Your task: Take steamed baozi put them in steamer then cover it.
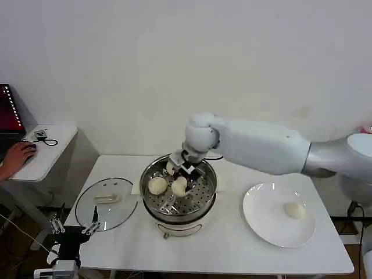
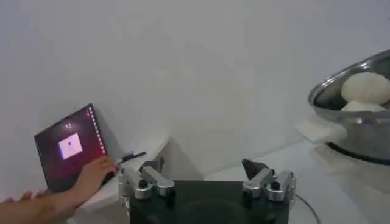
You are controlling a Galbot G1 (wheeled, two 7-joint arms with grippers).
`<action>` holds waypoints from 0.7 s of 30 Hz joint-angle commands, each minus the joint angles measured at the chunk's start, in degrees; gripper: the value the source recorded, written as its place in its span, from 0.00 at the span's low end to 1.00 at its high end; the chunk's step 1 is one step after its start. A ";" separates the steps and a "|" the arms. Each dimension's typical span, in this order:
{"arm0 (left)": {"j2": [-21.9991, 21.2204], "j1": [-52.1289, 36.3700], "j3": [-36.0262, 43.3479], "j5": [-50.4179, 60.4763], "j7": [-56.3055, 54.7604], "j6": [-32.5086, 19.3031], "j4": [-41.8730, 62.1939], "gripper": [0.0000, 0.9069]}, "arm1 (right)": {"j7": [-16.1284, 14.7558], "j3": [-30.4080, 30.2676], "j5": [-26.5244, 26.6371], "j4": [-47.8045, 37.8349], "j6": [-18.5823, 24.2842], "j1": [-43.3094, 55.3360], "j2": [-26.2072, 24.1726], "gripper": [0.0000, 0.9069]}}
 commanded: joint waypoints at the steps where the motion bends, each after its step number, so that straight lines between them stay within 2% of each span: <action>1: 0.01 -0.11 0.05 0.03 -0.02 -0.04 0.22 1.00 | -1.99 -2.18 -2.06 -0.56 2.84 -1.92 3.72 0.67; 14: 0.02 0.05 -0.02 0.06 -0.09 -0.34 0.58 1.00 | -4.18 -2.24 -1.58 0.70 3.21 -1.19 3.33 0.67; 15: -0.01 0.04 -0.01 0.07 -0.08 -0.34 0.51 1.00 | -4.28 -2.23 -1.56 0.88 3.22 -1.14 3.25 0.84; 16: -0.04 0.05 0.03 0.11 -0.08 -0.32 0.47 1.00 | -3.88 -2.17 -1.29 0.96 3.33 -1.13 3.14 0.89; 17: -0.04 0.04 0.07 0.13 -0.06 -0.32 0.42 1.00 | -3.77 -2.08 -1.13 0.99 3.27 -1.14 3.07 1.00; 21: -0.14 -0.04 0.30 0.29 -0.06 -0.29 0.38 1.00 | -1.62 -1.46 0.04 1.28 3.25 -0.88 2.24 1.00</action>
